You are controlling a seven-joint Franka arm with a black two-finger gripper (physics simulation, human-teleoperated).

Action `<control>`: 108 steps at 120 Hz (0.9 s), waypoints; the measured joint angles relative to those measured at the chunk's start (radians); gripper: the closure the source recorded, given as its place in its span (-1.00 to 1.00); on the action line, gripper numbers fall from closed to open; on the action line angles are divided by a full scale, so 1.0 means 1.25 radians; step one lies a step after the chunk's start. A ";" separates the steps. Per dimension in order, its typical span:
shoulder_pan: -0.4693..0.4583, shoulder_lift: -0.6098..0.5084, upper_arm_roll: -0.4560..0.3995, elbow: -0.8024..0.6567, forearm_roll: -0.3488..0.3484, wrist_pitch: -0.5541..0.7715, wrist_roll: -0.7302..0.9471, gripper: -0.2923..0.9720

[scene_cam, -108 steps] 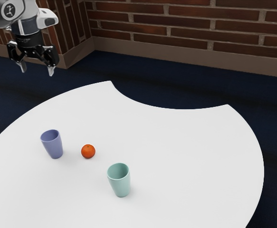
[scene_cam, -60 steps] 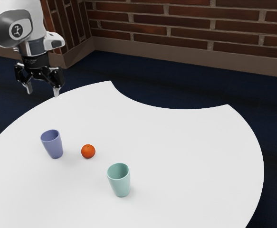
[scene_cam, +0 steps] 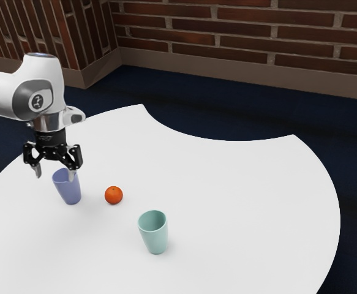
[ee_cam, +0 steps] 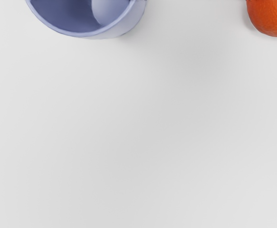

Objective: Place the left cup onto the right cup

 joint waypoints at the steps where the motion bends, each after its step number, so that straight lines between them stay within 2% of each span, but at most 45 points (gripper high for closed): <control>1: 0.000 0.005 0.000 0.000 0.000 0.004 0.000 -0.54; 56: 0.017 0.157 0.001 0.053 -0.015 0.183 0.025 -0.54; 108: 0.050 0.253 0.001 0.094 -0.024 0.271 0.077 -0.54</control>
